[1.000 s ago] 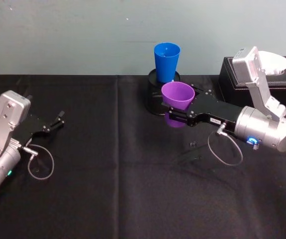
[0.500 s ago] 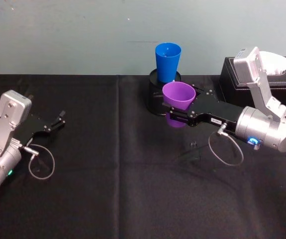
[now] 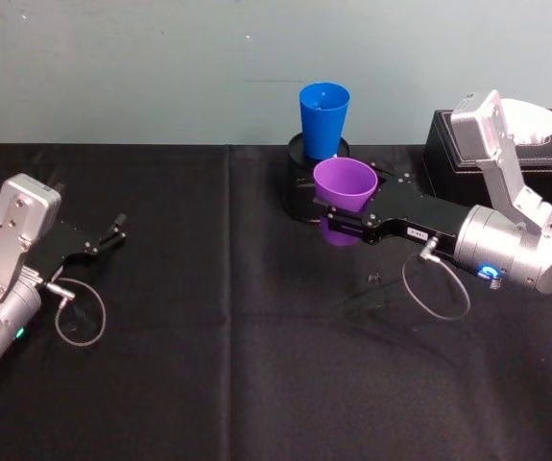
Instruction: Pick up one cup with a gripper and tap it against the other cup.
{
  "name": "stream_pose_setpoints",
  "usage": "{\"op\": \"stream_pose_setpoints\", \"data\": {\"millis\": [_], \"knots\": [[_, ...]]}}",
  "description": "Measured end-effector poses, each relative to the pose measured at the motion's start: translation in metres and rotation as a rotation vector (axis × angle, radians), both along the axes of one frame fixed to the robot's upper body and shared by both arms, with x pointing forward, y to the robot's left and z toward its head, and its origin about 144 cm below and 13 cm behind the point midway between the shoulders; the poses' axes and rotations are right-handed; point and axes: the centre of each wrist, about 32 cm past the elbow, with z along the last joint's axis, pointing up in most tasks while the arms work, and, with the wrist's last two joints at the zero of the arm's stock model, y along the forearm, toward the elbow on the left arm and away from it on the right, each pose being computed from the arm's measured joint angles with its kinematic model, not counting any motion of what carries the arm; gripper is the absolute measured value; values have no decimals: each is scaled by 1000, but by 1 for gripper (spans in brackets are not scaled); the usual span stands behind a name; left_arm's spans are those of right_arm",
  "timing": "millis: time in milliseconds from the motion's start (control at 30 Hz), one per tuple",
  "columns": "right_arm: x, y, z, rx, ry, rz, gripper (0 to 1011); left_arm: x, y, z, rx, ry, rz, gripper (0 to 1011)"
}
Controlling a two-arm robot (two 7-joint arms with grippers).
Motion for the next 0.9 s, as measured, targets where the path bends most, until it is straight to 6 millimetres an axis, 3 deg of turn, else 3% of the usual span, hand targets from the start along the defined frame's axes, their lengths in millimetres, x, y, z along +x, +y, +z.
{"op": "stream_pose_setpoints", "data": {"millis": [900], "knots": [[0,0,0,0,0,0,747,0,0,0,0,0,0,1005]]}}
